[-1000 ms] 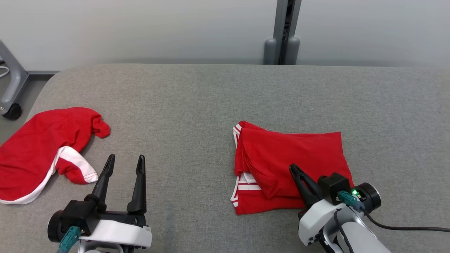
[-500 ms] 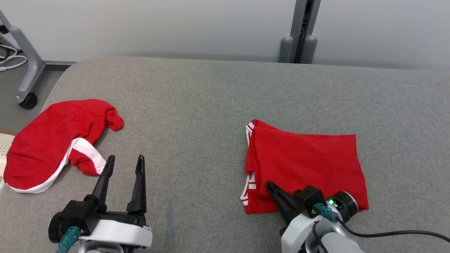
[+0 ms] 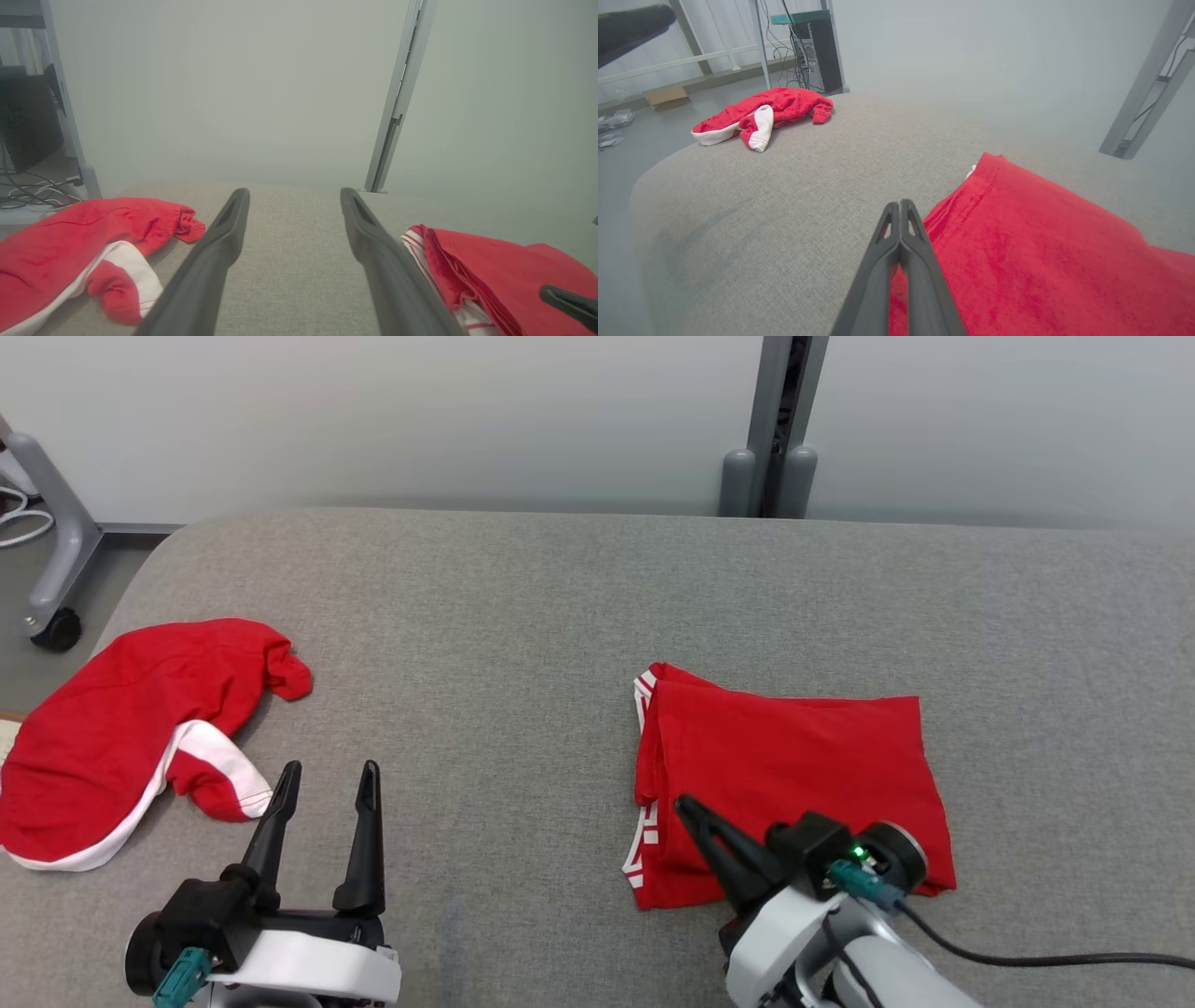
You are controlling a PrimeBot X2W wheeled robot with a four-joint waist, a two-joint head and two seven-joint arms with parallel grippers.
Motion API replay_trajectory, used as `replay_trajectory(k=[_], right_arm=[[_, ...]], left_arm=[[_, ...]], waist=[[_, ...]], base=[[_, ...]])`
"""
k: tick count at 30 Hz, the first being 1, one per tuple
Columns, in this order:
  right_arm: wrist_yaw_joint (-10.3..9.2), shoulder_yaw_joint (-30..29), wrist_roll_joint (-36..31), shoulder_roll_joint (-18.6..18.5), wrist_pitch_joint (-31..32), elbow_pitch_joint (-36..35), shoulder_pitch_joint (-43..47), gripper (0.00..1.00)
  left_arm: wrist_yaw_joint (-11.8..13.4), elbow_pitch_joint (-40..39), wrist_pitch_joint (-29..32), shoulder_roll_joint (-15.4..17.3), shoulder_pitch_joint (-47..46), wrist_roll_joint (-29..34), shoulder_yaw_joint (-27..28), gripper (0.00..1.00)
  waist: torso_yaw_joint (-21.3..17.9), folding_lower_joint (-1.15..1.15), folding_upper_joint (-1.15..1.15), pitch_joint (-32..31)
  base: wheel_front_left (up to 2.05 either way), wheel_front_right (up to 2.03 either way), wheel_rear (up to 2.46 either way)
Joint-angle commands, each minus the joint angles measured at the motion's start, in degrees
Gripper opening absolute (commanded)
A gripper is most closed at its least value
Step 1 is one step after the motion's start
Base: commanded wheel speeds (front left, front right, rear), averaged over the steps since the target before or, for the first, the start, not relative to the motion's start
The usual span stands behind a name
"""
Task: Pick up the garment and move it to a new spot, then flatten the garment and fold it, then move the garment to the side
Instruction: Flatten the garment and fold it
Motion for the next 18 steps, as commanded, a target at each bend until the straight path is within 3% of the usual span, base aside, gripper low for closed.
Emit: replay_trajectory(k=[1,2,9,18], right_arm=[[-0.01,-2.2,-0.2,-0.8,-0.2,-1.1,-0.3,0.25],[-0.01,-3.8,-0.5,-0.9,-0.2,-1.8,-0.1,0.99],[-0.01,-14.9,-4.1,-1.0,-0.2,-6.6,1.5,1.00],[-0.01,-24.2,-6.9,-1.7,-0.2,-8.8,4.4,1.00]], left_arm=[[0.1,-0.2,-0.1,0.2,-0.2,0.2,0.1,1.00],[0.0,-0.2,-0.1,0.2,-0.2,0.3,0.2,1.00],[-0.3,-0.1,-0.1,0.2,-0.8,0.0,0.6,1.00],[0.2,0.2,-0.1,0.2,-1.1,-1.4,1.3,1.00]], waist=[[-0.9,0.00,0.00,-0.2],[-1.4,0.00,0.00,-0.2],[-5.4,0.00,0.00,0.0],[-9.0,0.00,0.00,-0.3]], base=[[0.00,0.00,0.00],[0.00,0.00,0.00],[0.00,0.00,0.00],[0.00,0.00,0.00]])
